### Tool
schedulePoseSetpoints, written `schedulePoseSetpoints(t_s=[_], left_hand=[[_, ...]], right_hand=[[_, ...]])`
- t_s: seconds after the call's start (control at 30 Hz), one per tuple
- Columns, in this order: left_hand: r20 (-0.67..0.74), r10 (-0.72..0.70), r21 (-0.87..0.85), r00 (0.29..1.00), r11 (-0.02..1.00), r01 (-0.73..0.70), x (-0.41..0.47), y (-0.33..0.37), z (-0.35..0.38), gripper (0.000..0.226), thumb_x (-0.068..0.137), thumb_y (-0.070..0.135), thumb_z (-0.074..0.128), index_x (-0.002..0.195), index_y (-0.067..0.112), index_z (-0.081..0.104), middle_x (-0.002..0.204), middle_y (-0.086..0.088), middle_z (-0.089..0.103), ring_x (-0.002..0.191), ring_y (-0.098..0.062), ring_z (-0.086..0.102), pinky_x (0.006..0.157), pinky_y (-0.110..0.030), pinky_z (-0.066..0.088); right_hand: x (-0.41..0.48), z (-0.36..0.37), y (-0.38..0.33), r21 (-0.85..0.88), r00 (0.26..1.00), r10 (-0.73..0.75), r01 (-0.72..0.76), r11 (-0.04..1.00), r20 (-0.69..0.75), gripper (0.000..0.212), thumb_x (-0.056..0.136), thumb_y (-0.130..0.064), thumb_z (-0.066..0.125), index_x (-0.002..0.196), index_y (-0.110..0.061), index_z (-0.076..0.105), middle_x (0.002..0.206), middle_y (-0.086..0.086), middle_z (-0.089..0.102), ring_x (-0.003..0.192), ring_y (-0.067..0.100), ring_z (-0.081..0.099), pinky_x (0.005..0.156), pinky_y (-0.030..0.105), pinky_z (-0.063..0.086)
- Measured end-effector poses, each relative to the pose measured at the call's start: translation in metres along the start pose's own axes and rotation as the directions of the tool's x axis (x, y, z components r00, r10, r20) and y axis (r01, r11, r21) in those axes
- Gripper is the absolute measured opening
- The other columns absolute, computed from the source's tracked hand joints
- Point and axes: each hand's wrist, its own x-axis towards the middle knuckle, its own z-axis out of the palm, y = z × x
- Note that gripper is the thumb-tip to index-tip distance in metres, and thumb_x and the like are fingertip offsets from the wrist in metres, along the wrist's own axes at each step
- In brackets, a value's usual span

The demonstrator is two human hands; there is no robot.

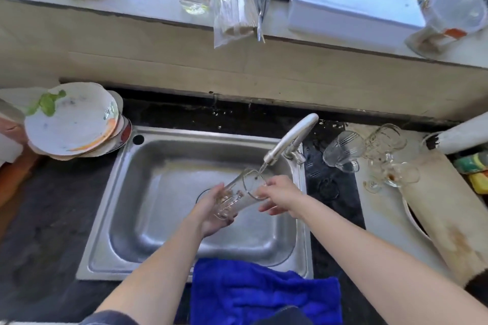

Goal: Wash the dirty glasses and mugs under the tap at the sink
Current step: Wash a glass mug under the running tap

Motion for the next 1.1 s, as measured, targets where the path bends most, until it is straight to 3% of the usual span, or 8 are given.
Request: schedulePoseSetpoints(t_s=[0.1, 0.17, 0.33, 0.47, 0.7, 0.93, 1.0, 1.1], left_hand=[[0.056, -0.112, 0.142, 0.992, 0.984, 0.103, -0.006, 0.01, -0.002, 0.034, 0.084, 0.049, 0.057, 0.084, 0.016, 0.065, 0.074, -0.01, 0.067, 0.057, -0.028, 0.058, 0.05, -0.023, 0.044], [0.083, -0.16, 0.18, 0.984, 0.973, 0.143, -0.01, 0.012, -0.004, 0.043, 0.084, 0.052, 0.054, 0.092, 0.011, 0.064, 0.079, -0.014, 0.066, 0.061, -0.031, 0.061, 0.053, -0.026, 0.049], [0.085, 0.089, -0.15, 0.992, 0.986, -0.076, -0.017, 0.006, -0.009, 0.037, 0.083, 0.042, 0.054, 0.098, 0.011, 0.067, 0.101, -0.016, 0.065, 0.088, -0.033, 0.06, 0.081, -0.042, 0.046], [-0.005, 0.187, -0.239, 0.982, 0.954, -0.183, -0.017, 0.007, -0.002, 0.033, 0.09, 0.049, 0.048, 0.084, 0.021, 0.064, 0.091, -0.01, 0.059, 0.079, -0.027, 0.056, 0.065, -0.033, 0.04], [-0.029, 0.081, -0.028, 0.996, 0.996, -0.082, -0.016, 0.012, 0.005, 0.057, 0.093, 0.058, 0.041, 0.083, 0.011, 0.071, 0.082, -0.011, 0.069, 0.067, -0.028, 0.06, 0.061, -0.032, 0.039], [0.01, 0.163, -0.121, 0.987, 0.98, -0.16, -0.025, 0.013, 0.02, 0.027, 0.089, 0.039, 0.051, 0.095, 0.018, 0.066, 0.082, -0.008, 0.068, 0.06, -0.023, 0.056, 0.047, -0.024, 0.04], [-0.008, 0.133, -0.09, 0.991, 0.987, -0.133, -0.023, 0.014, 0.02, 0.037, 0.094, 0.044, 0.045, 0.099, 0.015, 0.066, 0.081, -0.009, 0.066, 0.055, -0.022, 0.051, 0.04, -0.02, 0.037], [-0.022, 0.074, -0.015, 0.997, 0.997, -0.074, -0.021, 0.017, 0.017, 0.04, 0.092, 0.049, 0.045, 0.094, 0.014, 0.065, 0.075, -0.008, 0.067, 0.051, -0.022, 0.05, 0.041, -0.02, 0.035]], right_hand=[[0.01, -0.009, -0.009, -0.072, 0.988, -0.154, 0.155, 0.985, 0.015, 0.04, 0.084, -0.011, 0.072, 0.118, -0.024, 0.055, 0.095, 0.008, 0.066, 0.065, 0.017, 0.064, 0.046, 0.025, 0.047], [0.016, -0.008, -0.015, -0.06, 0.978, -0.201, 0.204, 0.977, 0.052, 0.015, 0.087, -0.01, 0.071, 0.098, -0.016, 0.064, 0.081, 0.007, 0.066, 0.056, 0.014, 0.063, 0.046, 0.025, 0.049], [0.017, 0.0, -0.009, 0.104, 0.99, -0.136, 0.132, 0.986, 0.032, 0.008, 0.09, -0.005, 0.066, 0.084, -0.001, 0.066, 0.068, 0.011, 0.069, 0.052, 0.018, 0.068, 0.044, 0.021, 0.053], [0.012, 0.006, 0.001, 0.196, 0.997, -0.067, 0.057, 0.979, 0.046, 0.014, 0.09, -0.002, 0.063, 0.1, 0.009, 0.064, 0.081, 0.021, 0.072, 0.061, 0.022, 0.072, 0.044, 0.021, 0.053], [0.008, -0.018, -0.022, -0.101, 0.959, -0.276, 0.281, 0.955, 0.06, 0.016, 0.081, -0.004, 0.075, 0.083, -0.01, 0.061, 0.073, 0.004, 0.064, 0.059, 0.02, 0.064, 0.046, 0.025, 0.048], [0.002, -0.016, -0.011, 0.028, 0.979, -0.203, 0.202, 0.979, 0.028, 0.018, 0.083, -0.004, 0.072, 0.069, -0.003, 0.06, 0.064, 0.014, 0.064, 0.05, 0.016, 0.066, 0.045, 0.024, 0.052], [0.0, -0.019, -0.013, -0.185, 0.964, -0.264, 0.254, 0.949, -0.031, 0.021, 0.08, -0.02, 0.076, 0.068, -0.014, 0.059, 0.067, 0.005, 0.068, 0.057, 0.014, 0.068, 0.051, 0.029, 0.053], [0.0, -0.028, -0.022, -0.609, 0.867, -0.479, 0.305, 0.732, -0.141, 0.034, 0.069, -0.048, 0.078, 0.08, -0.032, 0.05, 0.077, -0.013, 0.059, 0.069, 0.012, 0.058, 0.058, 0.033, 0.043]])
